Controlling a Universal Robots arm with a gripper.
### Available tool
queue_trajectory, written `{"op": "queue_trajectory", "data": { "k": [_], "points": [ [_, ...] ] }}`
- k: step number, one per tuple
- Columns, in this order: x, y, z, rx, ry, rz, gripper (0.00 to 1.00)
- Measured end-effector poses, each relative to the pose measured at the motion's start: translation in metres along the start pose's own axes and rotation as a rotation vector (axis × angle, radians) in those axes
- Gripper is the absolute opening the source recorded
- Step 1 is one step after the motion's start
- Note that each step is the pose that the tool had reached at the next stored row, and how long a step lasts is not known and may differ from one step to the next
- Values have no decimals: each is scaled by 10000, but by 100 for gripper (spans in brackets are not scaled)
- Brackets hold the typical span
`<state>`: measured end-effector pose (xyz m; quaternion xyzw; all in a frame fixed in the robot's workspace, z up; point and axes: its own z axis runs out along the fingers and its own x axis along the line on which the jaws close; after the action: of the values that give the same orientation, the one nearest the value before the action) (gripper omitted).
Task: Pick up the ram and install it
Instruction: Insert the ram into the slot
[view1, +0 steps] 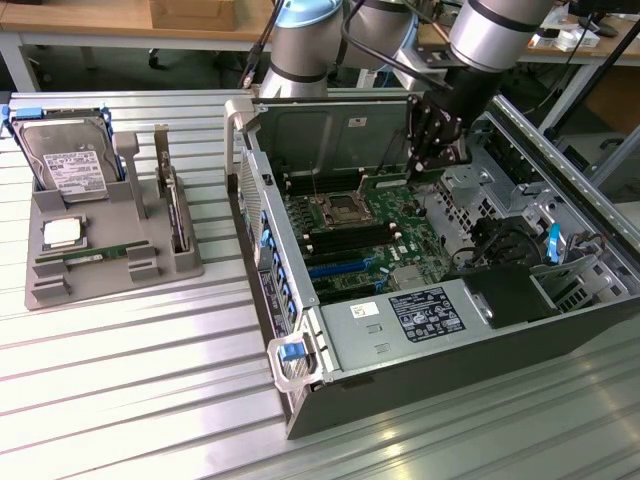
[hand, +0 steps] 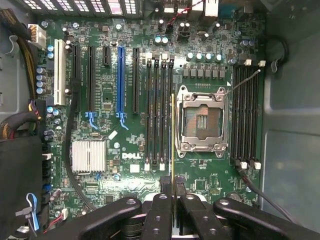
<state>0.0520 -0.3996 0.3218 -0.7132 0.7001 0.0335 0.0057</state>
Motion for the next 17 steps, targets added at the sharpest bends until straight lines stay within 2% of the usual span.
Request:
{"op": "queue_trajectory", "data": {
  "k": [17],
  "points": [
    [7, -5, 121, 0, 1, 0, 13]
  ]
}}
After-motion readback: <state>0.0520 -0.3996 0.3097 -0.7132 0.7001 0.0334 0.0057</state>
